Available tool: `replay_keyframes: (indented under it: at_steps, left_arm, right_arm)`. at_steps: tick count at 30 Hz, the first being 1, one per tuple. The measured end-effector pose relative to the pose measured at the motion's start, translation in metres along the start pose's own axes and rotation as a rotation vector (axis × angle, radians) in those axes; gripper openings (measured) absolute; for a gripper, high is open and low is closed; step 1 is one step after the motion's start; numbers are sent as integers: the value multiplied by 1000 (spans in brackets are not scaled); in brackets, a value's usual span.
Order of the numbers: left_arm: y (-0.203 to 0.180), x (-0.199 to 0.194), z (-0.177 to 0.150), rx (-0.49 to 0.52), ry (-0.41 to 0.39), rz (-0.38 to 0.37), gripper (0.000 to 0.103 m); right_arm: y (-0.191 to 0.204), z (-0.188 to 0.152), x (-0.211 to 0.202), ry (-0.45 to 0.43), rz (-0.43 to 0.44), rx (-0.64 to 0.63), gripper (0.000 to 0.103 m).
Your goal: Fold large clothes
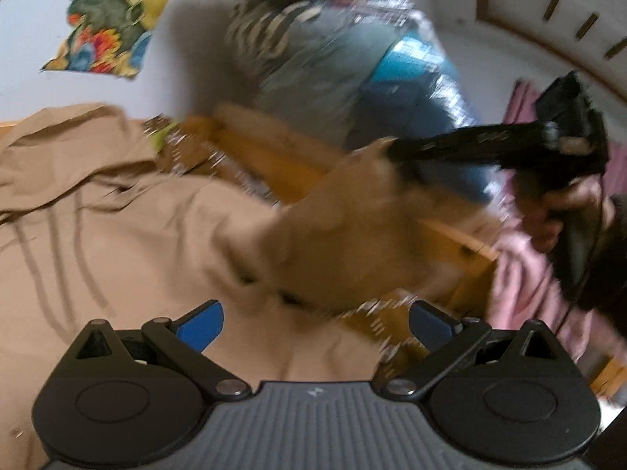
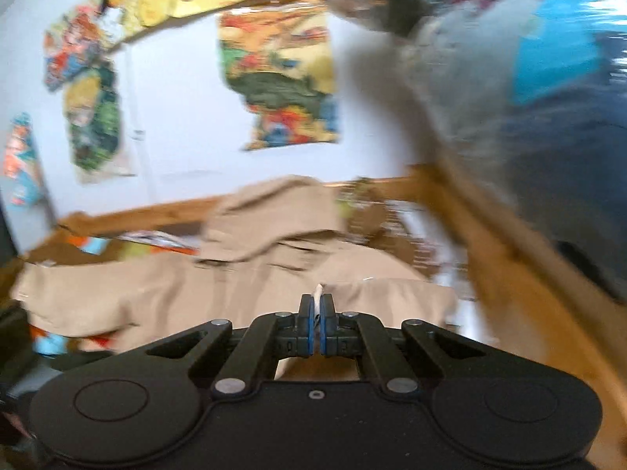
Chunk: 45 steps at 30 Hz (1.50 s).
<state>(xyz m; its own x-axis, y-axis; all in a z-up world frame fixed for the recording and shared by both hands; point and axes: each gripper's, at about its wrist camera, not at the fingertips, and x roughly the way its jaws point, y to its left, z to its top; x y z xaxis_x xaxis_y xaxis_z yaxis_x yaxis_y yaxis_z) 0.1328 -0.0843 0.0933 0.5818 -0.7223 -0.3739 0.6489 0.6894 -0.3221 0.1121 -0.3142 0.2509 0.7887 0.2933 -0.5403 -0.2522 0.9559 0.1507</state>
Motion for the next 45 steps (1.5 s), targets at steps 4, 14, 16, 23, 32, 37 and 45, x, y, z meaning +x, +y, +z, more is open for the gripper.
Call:
replay_keyframes:
  at_steps: [4, 14, 16, 23, 32, 37, 45]
  left_arm:
    - [-8, 12, 21, 44, -16, -29, 102]
    - [-5, 59, 49, 33, 99, 125, 24]
    - [3, 58, 55, -18, 85, 119, 8]
    - [43, -24, 64, -93, -147, 230, 6]
    - [132, -115, -32, -234, -127, 589, 6]
    - [179, -107, -83, -386, -26, 680, 7]
    - [185, -92, -110, -376, 61, 690, 9]
  right_arm:
    - [30, 4, 25, 20, 87, -43, 1]
    - [66, 2, 30, 4, 168, -108, 3]
    - [63, 3, 25, -28, 164, -96, 13]
    - [36, -1, 8, -181, 64, -40, 43]
    - [12, -54, 91, -29, -74, -39, 69]
    - [3, -72, 179, 83, -132, -26, 72]
    - [10, -58, 285, 124, -129, -29, 82]
